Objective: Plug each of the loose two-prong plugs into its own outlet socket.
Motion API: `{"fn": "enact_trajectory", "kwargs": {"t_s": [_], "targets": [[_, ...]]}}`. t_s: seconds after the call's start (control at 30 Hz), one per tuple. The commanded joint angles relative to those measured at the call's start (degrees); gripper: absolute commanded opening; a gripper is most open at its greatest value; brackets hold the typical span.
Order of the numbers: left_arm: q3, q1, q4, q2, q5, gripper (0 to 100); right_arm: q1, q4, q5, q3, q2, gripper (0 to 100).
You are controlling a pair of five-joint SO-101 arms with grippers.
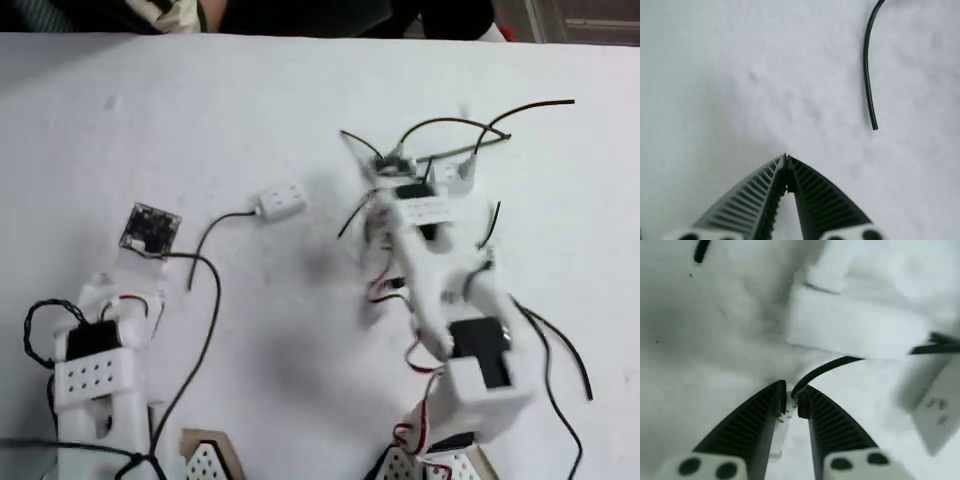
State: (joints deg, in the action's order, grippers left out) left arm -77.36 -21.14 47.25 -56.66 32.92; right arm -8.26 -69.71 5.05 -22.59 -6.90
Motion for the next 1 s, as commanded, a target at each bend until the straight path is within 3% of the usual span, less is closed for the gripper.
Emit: {"fn": "enact_trajectory", "kwargs": {"t_s": [0.0, 0.13, 0.43, 0.6, 0.73, 0.97], "targets": [[-0.88, 1.19, -0.70, -2.95, 1.14, 3, 4.79, -0.40, 20.75, 0.97, 7.87, 1.7], [-0.88, 1.19, -0.62, -3.12, 1.14, 3, 7.08, -0.04, 32.18, 0.97, 10.07, 1.7], [-1.93, 1.19, -0.97, -3.30, 1.23, 3, 6.46, 6.29, 32.97, 0.88, -0.04, 2.4], [-2.02, 1.19, -0.97, -3.30, 1.32, 3, 4.18, 6.64, 32.97, 0.97, -4.88, 10.4], [-2.11, 1.19, -0.97, -3.30, 1.32, 3, 2.59, 4.26, 32.97, 1.67, -5.05, 13.3], [-2.11, 0.92, -0.97, -3.30, 1.41, 3, 3.03, -8.48, 32.62, 10.02, -5.58, 13.5]]}}
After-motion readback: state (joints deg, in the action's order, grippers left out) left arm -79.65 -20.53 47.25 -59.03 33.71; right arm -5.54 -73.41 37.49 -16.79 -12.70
